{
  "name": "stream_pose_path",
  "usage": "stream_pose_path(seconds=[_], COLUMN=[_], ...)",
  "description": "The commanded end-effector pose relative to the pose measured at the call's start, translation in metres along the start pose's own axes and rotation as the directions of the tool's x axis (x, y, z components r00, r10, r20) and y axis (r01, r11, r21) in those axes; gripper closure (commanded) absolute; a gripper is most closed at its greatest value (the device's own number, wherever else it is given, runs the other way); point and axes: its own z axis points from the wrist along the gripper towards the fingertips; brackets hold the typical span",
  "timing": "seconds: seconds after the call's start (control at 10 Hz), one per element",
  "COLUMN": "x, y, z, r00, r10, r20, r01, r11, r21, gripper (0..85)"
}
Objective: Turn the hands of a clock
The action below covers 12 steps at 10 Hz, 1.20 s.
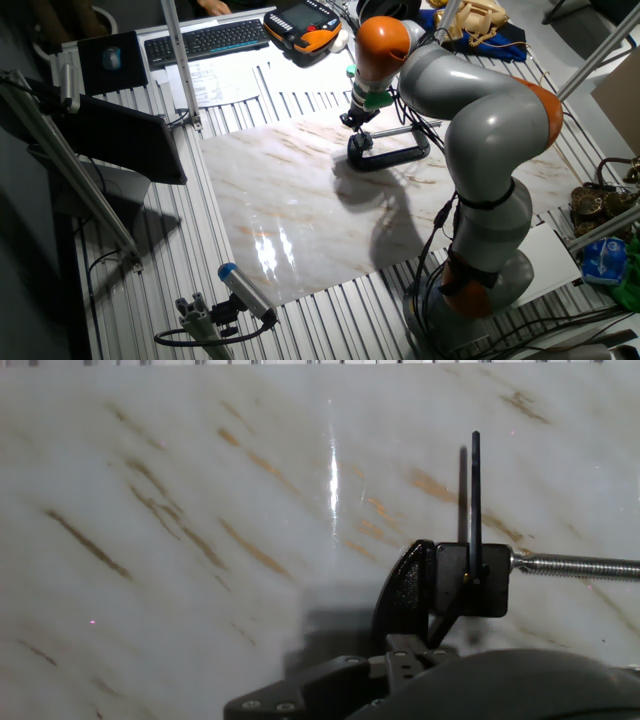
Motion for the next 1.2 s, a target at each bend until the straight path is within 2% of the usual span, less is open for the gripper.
stream_pose_path(seconds=[0.0,0.2,0.5,0.6,0.8,1.1], x=[0.001,0.004,0.009,0.009,0.010,0.011], y=[0.000,0.000,0.001,0.000,-0.001,-0.002], z=[-0.002,-0.005,-0.010,-0.011,-0.012,-0.014], r00=[1.000,1.000,1.000,1.000,1.000,1.000], r10=[0.003,0.007,0.006,0.006,0.003,-0.002], r20=[0.007,0.013,0.012,0.016,0.008,0.005], r01=[-0.003,-0.008,-0.006,-0.006,-0.003,0.002], r11=[1.000,1.000,1.000,1.000,1.000,1.000], r21=[0.002,0.009,-0.007,0.001,0.015,0.019], gripper=[85.0,85.0,85.0,85.0,85.0,85.0])
